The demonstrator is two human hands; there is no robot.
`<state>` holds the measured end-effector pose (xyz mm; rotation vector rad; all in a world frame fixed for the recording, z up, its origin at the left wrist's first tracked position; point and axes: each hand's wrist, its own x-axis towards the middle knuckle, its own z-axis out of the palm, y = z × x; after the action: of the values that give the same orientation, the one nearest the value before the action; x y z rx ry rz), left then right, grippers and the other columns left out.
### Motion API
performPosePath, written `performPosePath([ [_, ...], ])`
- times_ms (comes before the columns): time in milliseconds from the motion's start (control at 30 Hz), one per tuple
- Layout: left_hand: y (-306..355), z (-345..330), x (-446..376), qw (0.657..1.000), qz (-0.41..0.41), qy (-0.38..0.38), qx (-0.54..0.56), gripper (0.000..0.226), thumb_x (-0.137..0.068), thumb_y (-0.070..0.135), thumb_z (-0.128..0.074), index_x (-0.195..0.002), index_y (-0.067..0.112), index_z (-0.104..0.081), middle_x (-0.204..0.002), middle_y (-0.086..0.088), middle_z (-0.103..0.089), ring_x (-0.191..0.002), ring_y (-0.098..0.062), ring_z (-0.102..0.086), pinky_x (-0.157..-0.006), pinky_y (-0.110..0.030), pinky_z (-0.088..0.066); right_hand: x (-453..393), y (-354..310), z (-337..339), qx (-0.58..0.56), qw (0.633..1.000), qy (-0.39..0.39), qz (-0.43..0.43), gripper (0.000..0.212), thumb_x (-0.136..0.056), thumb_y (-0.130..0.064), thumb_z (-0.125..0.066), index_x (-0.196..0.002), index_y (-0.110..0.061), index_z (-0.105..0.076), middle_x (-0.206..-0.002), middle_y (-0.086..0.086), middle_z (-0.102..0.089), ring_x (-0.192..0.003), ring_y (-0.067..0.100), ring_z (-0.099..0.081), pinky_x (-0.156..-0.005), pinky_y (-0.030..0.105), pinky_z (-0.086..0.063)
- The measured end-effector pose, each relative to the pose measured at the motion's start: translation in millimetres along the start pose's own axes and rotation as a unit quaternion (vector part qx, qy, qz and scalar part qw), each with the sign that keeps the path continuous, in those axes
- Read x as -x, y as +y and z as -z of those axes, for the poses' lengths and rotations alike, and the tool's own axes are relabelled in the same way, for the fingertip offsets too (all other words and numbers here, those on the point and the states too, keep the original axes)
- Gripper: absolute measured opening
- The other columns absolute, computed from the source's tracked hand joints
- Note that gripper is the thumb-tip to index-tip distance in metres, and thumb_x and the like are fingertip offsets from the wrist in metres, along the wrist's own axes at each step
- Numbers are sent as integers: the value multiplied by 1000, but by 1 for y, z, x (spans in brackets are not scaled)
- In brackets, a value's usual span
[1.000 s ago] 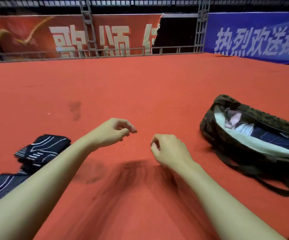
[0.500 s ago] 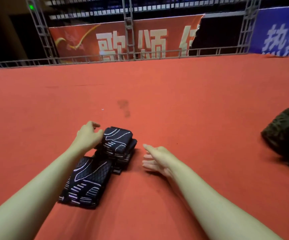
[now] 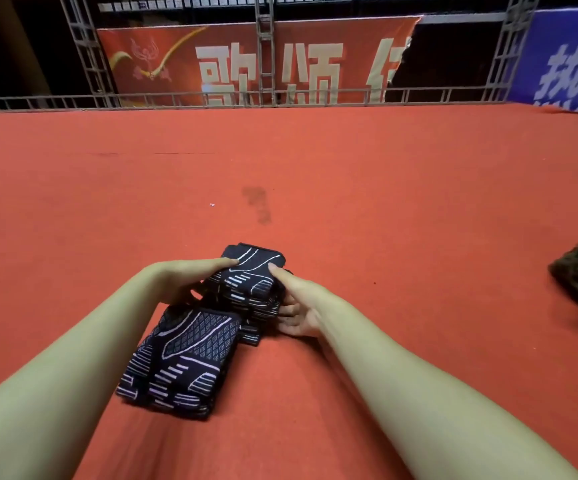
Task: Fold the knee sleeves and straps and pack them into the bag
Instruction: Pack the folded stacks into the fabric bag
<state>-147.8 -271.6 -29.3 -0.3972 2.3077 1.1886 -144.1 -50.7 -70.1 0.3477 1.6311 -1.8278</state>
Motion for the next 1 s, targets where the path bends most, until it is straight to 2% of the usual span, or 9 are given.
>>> performPosePath([
  [67,6,-6,-2,997,-25,-16,66,54,-90,66,-62,-108,15,-69,-99,-11,-72,-84,-25,-68,-84,-37,-55,-4,-5,-7,-36,999,-22,-15,52,-82,-61,-77,-108,-16,-67,-91,9,-74,-83,25,-71,-75,37,-58],
  [133,18,-17,0,991,-46,-24,127,47,-92,62,-60,-101,16,-67,-90,-12,-72,-76,-26,-69,-76,-37,-56,-6,-11,-11,-66,997,-50,-3,53,-85,-57,-74,-115,-13,-71,-100,14,-78,-92,30,-75,-88,44,-60],
  [333,51,-38,7,989,-80,-66,106,52,-95,60,-59,-124,17,-66,-119,-15,-75,-107,-35,-72,-101,-63,-51,7,-19,28,-82,994,-39,62,30,-87,-39,-74,-107,-17,-71,-91,8,-78,-90,29,-73,-99,50,-56],
  [400,59,-55,12,989,-92,-55,97,46,-95,56,-64,-124,21,-65,-121,-11,-75,-111,-34,-72,-99,-62,-54,17,-20,48,-91,993,-49,64,33,-85,-40,-74,-109,-18,-72,-97,9,-77,-93,29,-72,-96,46,-57],
  [500,75,-85,18,988,-142,-26,-61,37,-90,50,-75,-111,23,-62,-111,-1,-76,-103,-30,-74,-91,-62,-59,39,-24,80,-103,991,-59,63,43,-82,-45,-75,-116,-20,-71,-109,12,-77,-98,31,-71,-90,43,-56],
  [600,117,-95,34,980,-179,-40,77,58,-86,49,-80,-128,24,-50,-123,-6,-72,-104,-28,-76,-90,-58,-61,64,-26,114,-131,985,-78,87,61,-77,-53,-77,-128,-20,-70,-127,14,-72,-118,35,-66,-108,52,-46],
  [700,160,-121,54,966,-225,-43,119,60,-83,45,-83,-129,24,-50,-117,-3,-74,-96,-20,-76,-90,-50,-62,96,-32,150,-166,975,-87,117,67,-79,-59,-77,-132,-18,-69,-129,13,-71,-117,36,-65,-112,58,-41],
  [800,198,-159,64,951,-270,-54,141,57,-85,41,-82,-130,27,-51,-109,0,-75,-89,-17,-75,-81,-41,-62,134,-37,190,-196,967,-66,147,70,-78,-59,-79,-133,-17,-68,-128,14,-72,-115,34,-67,-109,51,-47],
  [1000,265,-252,74,930,-336,-81,123,60,-84,48,-82,-131,29,-50,-108,-4,-79,-89,-20,-75,-80,-43,-59,204,-26,276,-241,944,74,213,61,-78,-49,-82,-129,-18,-69,-114,10,-78,-101,28,-76,-91,46,-59],
])
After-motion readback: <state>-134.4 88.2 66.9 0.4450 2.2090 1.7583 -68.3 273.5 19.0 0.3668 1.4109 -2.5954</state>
